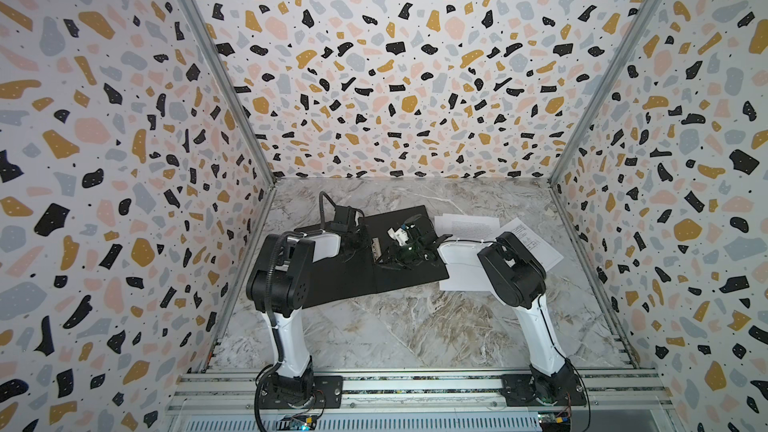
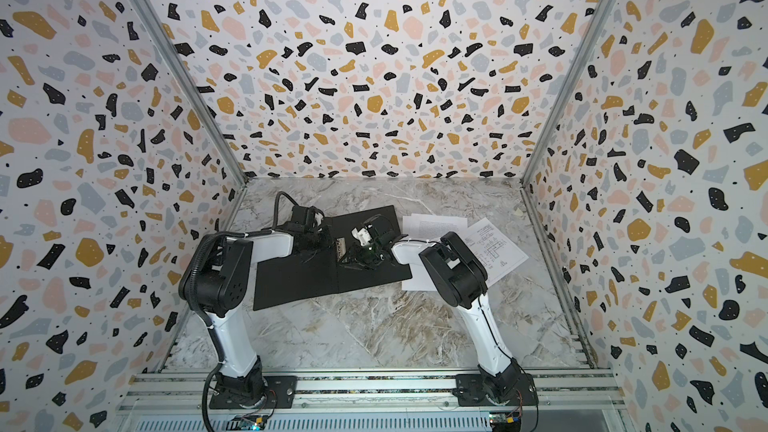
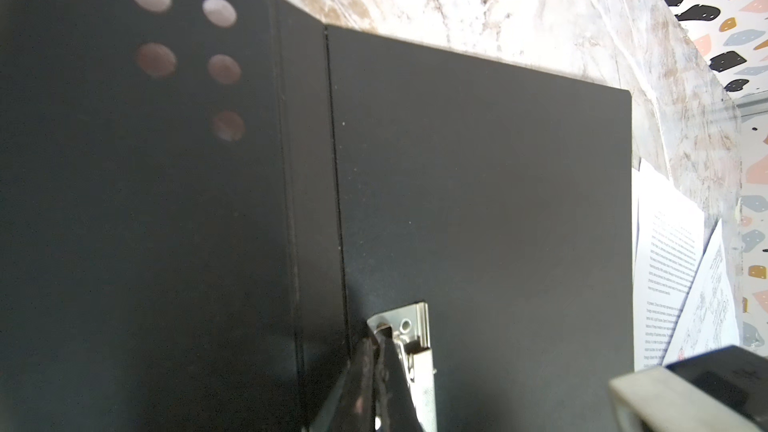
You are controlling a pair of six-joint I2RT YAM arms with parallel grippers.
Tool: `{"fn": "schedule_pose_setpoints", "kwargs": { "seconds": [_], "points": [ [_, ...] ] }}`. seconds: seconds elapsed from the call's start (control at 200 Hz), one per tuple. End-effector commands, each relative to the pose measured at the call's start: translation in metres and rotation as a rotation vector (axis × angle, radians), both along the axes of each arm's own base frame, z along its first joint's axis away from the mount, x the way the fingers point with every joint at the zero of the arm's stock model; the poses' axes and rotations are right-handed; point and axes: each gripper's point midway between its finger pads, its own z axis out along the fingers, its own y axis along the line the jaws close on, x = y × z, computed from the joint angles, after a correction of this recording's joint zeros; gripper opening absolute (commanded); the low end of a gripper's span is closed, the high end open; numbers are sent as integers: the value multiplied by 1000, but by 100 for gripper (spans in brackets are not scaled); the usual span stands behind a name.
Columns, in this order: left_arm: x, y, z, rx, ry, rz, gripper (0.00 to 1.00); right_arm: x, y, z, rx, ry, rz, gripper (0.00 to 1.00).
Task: Put the files into the folder
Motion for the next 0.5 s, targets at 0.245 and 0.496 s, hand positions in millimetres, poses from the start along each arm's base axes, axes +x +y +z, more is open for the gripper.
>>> {"fn": "schedule_pose_setpoints", "kwargs": {
  "seconds": [0.245,0.496],
  "points": [
    [-17,0,-29,62,71,-35,4,8,10,12,24,5,6,25],
    [-20,0,-31,72,74,-40,4,14,10,12,30,9,-2,22]
  ]
}}
